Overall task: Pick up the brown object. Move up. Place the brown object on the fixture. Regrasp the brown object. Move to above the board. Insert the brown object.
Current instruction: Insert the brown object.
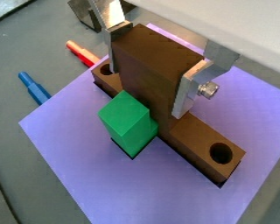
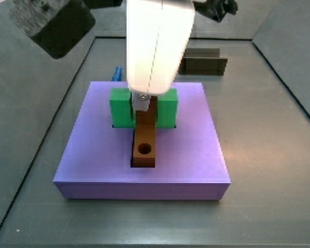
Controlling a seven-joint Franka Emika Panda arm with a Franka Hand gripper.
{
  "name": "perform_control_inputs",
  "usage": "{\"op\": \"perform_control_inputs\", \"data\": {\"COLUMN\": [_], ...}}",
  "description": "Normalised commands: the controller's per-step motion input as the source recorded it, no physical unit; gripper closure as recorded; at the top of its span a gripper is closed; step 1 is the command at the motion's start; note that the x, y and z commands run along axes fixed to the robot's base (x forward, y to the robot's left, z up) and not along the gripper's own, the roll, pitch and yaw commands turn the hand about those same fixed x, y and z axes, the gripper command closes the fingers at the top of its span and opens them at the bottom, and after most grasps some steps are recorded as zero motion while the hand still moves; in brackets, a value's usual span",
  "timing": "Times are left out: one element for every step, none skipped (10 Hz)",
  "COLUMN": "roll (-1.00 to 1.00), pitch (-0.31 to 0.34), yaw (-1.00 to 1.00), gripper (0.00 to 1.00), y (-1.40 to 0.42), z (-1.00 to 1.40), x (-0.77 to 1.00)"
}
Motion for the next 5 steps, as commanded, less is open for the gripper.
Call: {"op": "perform_control_inputs", "data": {"roll": [0.06,0.09,0.05,-0.01,0.00], "pitch": [-0.110,-0.139,-0.079,-0.009,0.000], "yaw": [0.00,0.00,0.00,0.00,0.00], "gripper": [1.00,1.00,1.00,1.00,1.00], "y": [0.00,0.00,0.00,0.00,0.00], "z": [-0.68,-0.83,-0.65,0.00,0.00], "x": [-0.05,-0.03,0.00,0.00,0.00]}}
